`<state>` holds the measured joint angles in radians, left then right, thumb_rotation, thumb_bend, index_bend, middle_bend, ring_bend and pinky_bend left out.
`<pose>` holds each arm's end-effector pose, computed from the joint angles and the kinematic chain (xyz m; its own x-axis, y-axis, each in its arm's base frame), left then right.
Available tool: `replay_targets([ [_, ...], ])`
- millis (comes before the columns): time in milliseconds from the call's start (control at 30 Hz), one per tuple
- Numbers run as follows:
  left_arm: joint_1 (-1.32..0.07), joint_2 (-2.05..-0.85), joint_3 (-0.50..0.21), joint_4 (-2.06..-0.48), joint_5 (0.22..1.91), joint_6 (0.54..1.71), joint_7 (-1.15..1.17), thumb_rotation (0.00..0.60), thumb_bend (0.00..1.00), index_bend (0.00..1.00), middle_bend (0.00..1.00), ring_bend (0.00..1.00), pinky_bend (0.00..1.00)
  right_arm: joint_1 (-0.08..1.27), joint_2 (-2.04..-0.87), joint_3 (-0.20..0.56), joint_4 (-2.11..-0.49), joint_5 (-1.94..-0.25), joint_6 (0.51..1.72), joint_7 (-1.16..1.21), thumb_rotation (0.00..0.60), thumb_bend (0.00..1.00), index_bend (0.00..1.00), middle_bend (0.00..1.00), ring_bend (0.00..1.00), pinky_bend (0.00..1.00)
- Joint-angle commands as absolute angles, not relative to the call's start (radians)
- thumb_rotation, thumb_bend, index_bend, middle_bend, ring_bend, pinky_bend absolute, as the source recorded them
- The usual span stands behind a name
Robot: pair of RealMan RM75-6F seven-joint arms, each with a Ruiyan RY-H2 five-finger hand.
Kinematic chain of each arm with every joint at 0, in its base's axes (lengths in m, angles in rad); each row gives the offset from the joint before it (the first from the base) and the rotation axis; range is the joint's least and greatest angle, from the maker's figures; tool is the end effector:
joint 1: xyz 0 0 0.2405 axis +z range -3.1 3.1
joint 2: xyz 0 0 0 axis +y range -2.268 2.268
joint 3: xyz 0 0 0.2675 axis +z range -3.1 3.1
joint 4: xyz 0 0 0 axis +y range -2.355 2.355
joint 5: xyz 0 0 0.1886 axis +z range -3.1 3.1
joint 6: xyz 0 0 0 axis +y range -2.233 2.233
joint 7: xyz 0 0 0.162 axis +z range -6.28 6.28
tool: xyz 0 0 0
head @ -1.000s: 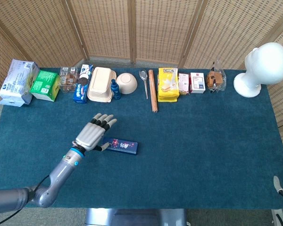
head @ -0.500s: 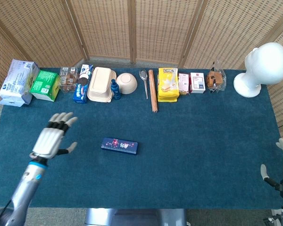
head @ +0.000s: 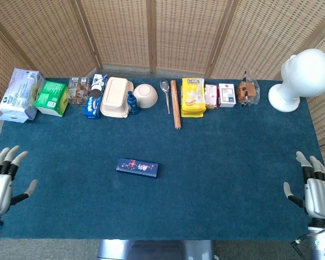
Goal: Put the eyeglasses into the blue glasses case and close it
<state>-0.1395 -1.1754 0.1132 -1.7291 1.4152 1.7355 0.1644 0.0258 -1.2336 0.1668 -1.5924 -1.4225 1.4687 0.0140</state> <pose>-0.2932 0.1809 0.1764 0.4065 -0.0790 0.9102 0.9135 0.0510 -0.4035 -0.3240 -0.1997 0.1691 0.2803 0.0749 0.9570 -0.9556 0.1166 0.2707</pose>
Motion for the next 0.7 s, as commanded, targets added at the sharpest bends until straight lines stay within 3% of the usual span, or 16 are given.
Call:
replay_targets([
  [33,-0.089,-1.172,0.127,-1.714,1.409,1.767,0.148,0.500,0.29,0.15,0.08,0.00,0.00,0.045,-1.240,0.162,-1.594,-1.423,1.447,-0.012,0.600,0.39,0.00,0.20,0.01,0.10],
  [700,0.014,-1.152,0.054,-1.699,1.384,1.759,0.087,0.502,0.29,0.15,0.08,0.00,0.00,0.122,-1.297,0.170,-1.574,-1.419,1.415,-0.034,0.600,0.39,0.00,0.19,0.01,0.10],
])
